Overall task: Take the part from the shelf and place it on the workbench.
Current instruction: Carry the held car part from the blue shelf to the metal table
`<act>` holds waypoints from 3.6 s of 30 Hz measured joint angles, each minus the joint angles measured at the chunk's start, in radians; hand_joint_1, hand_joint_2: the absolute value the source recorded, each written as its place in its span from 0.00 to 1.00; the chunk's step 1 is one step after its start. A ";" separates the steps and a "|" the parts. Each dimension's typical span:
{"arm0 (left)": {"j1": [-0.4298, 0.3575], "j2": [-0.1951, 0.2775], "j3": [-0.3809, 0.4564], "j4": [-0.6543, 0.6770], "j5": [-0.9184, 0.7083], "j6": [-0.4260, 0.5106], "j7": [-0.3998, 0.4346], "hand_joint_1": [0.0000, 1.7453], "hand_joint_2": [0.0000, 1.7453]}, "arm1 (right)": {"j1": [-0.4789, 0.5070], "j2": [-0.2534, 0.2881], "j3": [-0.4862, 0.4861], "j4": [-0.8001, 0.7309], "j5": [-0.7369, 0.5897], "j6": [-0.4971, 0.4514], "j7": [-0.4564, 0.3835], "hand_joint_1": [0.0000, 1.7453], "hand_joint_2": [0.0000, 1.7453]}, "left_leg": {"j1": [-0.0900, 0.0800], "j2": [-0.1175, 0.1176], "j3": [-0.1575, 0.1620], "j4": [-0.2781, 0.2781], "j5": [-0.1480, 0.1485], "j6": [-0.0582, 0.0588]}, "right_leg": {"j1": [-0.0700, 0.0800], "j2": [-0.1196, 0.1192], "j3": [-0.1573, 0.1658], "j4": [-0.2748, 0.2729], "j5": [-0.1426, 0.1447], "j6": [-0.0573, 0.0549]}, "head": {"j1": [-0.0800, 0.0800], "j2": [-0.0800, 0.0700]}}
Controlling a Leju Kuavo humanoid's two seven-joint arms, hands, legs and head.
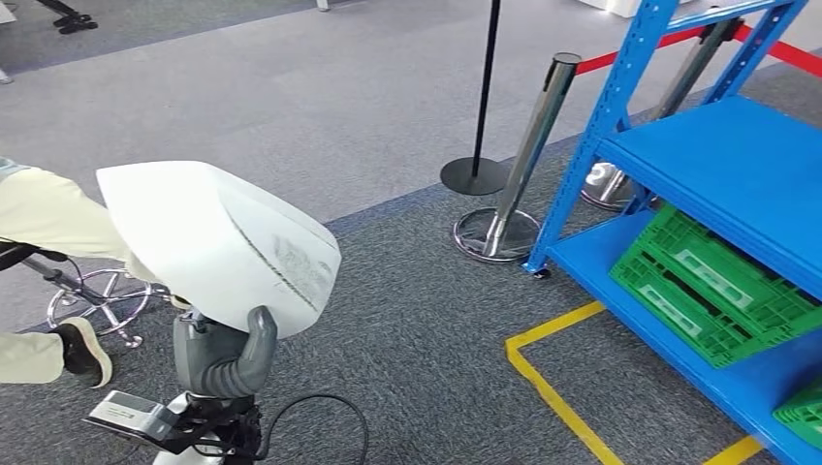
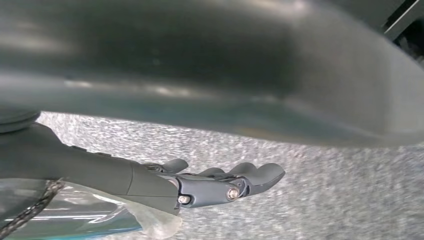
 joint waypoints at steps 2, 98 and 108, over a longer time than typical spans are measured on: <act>-0.002 0.000 -0.002 0.000 0.000 0.003 0.000 1.00 1.00 | -0.001 0.000 0.000 0.000 -0.001 0.001 -0.003 0.00 0.00 | -0.010 0.041 0.060 -0.117 0.036 0.012 | 0.004 -0.019 0.006 0.000 -0.006 0.007 | 0.001 0.000; -0.022 -0.006 -0.020 0.085 0.008 0.067 0.003 1.00 1.00 | 0.009 -0.026 -0.027 0.001 0.027 0.067 -0.021 0.00 0.00 | -0.014 0.035 0.064 -0.150 0.044 0.046 | 0.018 -0.048 0.027 -0.015 -0.017 0.029 | 0.038 0.000; -0.028 -0.011 -0.012 0.086 0.007 0.052 0.016 1.00 1.00 | 0.010 -0.026 -0.028 0.000 0.030 0.073 -0.017 0.00 0.00 | -0.010 -0.097 0.071 -0.151 0.045 0.061 | 0.007 0.119 -0.060 0.077 0.003 0.030 | 0.050 0.000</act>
